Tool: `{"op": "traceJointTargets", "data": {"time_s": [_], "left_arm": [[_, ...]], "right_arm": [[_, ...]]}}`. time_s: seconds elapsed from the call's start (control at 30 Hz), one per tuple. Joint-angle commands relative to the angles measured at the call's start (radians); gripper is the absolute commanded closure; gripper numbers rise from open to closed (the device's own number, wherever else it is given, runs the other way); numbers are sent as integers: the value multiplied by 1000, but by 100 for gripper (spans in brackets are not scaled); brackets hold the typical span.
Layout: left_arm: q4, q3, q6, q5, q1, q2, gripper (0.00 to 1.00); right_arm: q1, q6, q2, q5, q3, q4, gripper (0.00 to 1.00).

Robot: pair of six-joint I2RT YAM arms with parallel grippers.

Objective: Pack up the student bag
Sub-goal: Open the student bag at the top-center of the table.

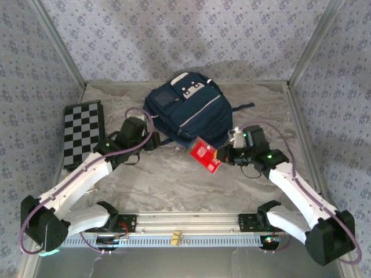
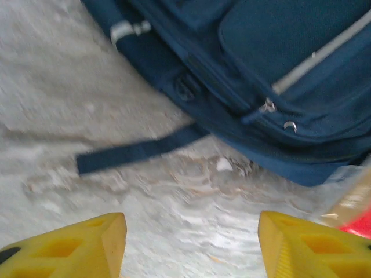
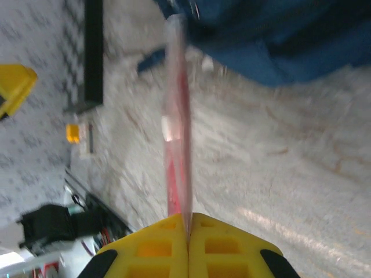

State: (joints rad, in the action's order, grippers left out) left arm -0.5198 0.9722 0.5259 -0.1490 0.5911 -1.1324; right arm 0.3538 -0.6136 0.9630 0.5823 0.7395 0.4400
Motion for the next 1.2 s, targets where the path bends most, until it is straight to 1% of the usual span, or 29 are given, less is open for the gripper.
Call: {"op": "traceJointTargets", "data": {"time_s": [0.0, 0.07, 0.13, 0.2, 0.27, 0.3, 0.5, 0.57, 0.63, 0.8, 0.9, 0.97, 1.03, 1.17], "left_arm": [[35, 85, -320, 58, -14, -79, 37], [68, 126, -387, 81, -17, -148, 36], [87, 175, -382, 78, -22, -214, 36], [138, 227, -382, 129, -16, -282, 36], [223, 236, -429, 188, 4, -343, 35], [241, 259, -460, 192, 27, -380, 35], [225, 429, -658, 86, 162, -592, 31], [225, 467, -696, 57, 187, -647, 30], [228, 511, -705, -2, 199, -697, 29], [234, 580, -718, -40, 200, -786, 28], [243, 610, -719, -109, 197, -828, 28], [238, 631, -718, -156, 193, -848, 30], [226, 644, -709, -176, 184, -853, 33], [230, 626, -683, -132, 155, -819, 42]], "right_arm": [[-119, -7, -46, 73, 69, 69, 100], [-198, -7, -46, 121, 74, 55, 100], [-225, -44, -47, 181, 77, 25, 100], [-245, -33, -54, 159, 103, 88, 100], [-284, -26, -70, 117, 121, 133, 100], [-308, -30, -80, 110, 121, 140, 100], [-468, -37, -75, 166, 112, 156, 100], [-506, -48, -69, 186, 98, 156, 100], [-539, -57, -66, 213, 90, 136, 100], [-559, -50, -60, 209, 96, 127, 100], [-561, -44, -51, 223, 105, 127, 100], [-564, -39, -48, 220, 106, 132, 100], [-565, -41, -49, 223, 106, 131, 100], [-566, -34, -47, 225, 106, 133, 100]]}}
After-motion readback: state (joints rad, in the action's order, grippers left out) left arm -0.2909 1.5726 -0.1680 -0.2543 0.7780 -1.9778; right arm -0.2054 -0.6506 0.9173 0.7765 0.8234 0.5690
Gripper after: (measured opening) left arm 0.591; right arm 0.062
